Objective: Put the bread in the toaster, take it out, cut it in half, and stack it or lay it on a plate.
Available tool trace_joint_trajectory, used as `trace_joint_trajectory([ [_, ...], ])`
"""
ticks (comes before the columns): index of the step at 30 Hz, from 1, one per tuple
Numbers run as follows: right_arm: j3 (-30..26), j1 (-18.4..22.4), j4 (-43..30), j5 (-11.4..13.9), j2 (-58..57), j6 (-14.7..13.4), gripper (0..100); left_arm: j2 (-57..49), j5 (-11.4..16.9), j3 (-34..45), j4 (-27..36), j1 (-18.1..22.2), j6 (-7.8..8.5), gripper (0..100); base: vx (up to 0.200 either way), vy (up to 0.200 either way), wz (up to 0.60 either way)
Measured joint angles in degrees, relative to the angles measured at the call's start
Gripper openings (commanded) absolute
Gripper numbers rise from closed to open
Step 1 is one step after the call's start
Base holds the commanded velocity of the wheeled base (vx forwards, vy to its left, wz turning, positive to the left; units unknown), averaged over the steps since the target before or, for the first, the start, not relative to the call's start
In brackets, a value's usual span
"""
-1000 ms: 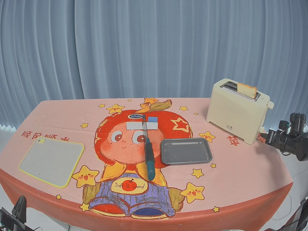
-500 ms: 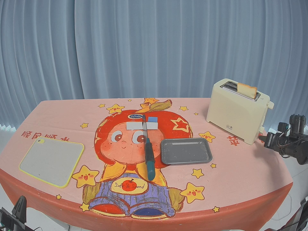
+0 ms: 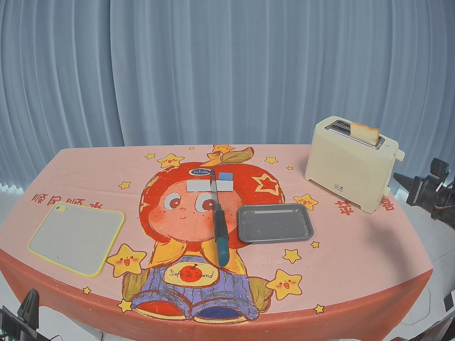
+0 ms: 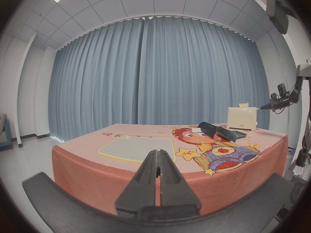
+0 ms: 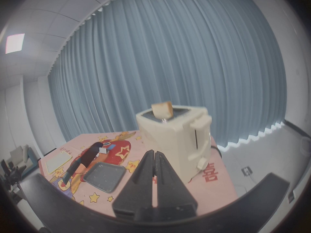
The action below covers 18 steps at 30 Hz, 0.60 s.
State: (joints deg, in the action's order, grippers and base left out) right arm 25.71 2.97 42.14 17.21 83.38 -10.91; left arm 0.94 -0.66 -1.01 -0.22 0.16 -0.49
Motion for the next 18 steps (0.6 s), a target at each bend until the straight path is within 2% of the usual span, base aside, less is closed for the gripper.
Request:
trace_joint_trajectory([
  [3, 0.2, -0.6, 0.0, 0.0, -3.8, 1.3, 0, 0.0, 0.0, 0.0, 0.0, 0.0, -0.02, 0, 0.000, 0.000, 0.00],
  [9, 1.7, 0.0, 0.9, 0.4, -7.2, 1.8, 0, 0.0, 0.0, 0.0, 0.0, 0.0, -0.02, 0, 0.000, 0.000, 0.00],
  [14, 2.7, 1.6, 1.0, 2.5, -7.9, 4.0, 0, 0.0, 0.0, 0.0, 0.0, 0.0, -0.02, 0, 0.000, 0.000, 0.00],
  [18, 3.3, 2.5, 1.1, 2.9, -8.0, 4.9, 0, 0.0, 0.0, 0.0, 0.0, 0.0, -0.02, 0, 0.000, 0.000, 0.00],
])
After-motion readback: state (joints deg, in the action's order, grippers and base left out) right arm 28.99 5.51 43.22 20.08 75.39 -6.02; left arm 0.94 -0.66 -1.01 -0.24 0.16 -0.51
